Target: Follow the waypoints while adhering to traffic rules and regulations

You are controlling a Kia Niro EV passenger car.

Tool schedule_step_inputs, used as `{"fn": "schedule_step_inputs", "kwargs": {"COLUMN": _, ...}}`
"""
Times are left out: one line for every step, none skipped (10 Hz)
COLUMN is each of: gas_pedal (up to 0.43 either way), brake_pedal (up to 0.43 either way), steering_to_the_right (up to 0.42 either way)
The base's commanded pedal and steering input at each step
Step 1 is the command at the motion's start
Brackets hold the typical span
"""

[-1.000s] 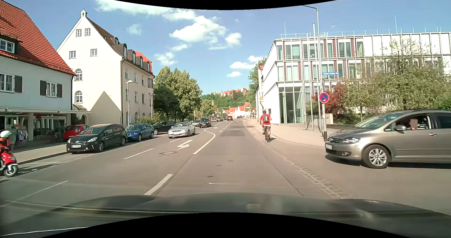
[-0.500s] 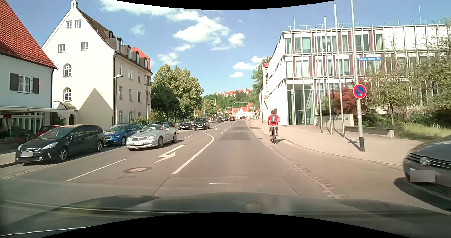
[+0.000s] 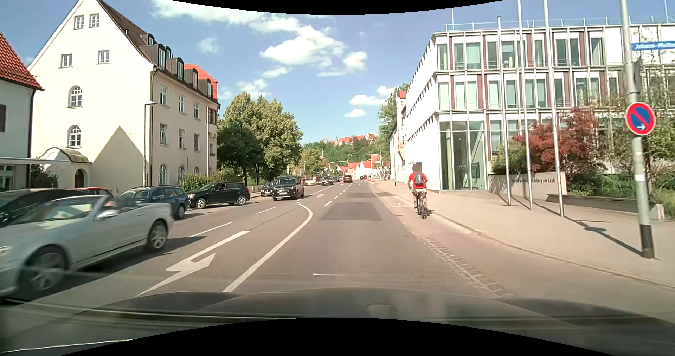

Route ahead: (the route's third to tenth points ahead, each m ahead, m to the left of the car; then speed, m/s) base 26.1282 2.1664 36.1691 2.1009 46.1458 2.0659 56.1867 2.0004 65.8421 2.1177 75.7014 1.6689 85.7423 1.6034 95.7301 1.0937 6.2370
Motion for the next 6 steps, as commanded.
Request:
{"fn": "schedule_step_inputs", "kwargs": {"gas_pedal": 0.039, "brake_pedal": 0.006, "steering_to_the_right": 0.000}}
{"fn": "schedule_step_inputs", "kwargs": {"gas_pedal": 0.047, "brake_pedal": 0.006, "steering_to_the_right": 0.001}}
{"fn": "schedule_step_inputs", "kwargs": {"gas_pedal": 0.047, "brake_pedal": 0.006, "steering_to_the_right": 0.002}}
{"fn": "schedule_step_inputs", "kwargs": {"gas_pedal": 0.098, "brake_pedal": 0.006, "steering_to_the_right": 0.001}}
{"fn": "schedule_step_inputs", "kwargs": {"gas_pedal": 0.110, "brake_pedal": 0.006, "steering_to_the_right": 0.001}}
{"fn": "schedule_step_inputs", "kwargs": {"gas_pedal": 0.130, "brake_pedal": 0.006, "steering_to_the_right": 0.000}}
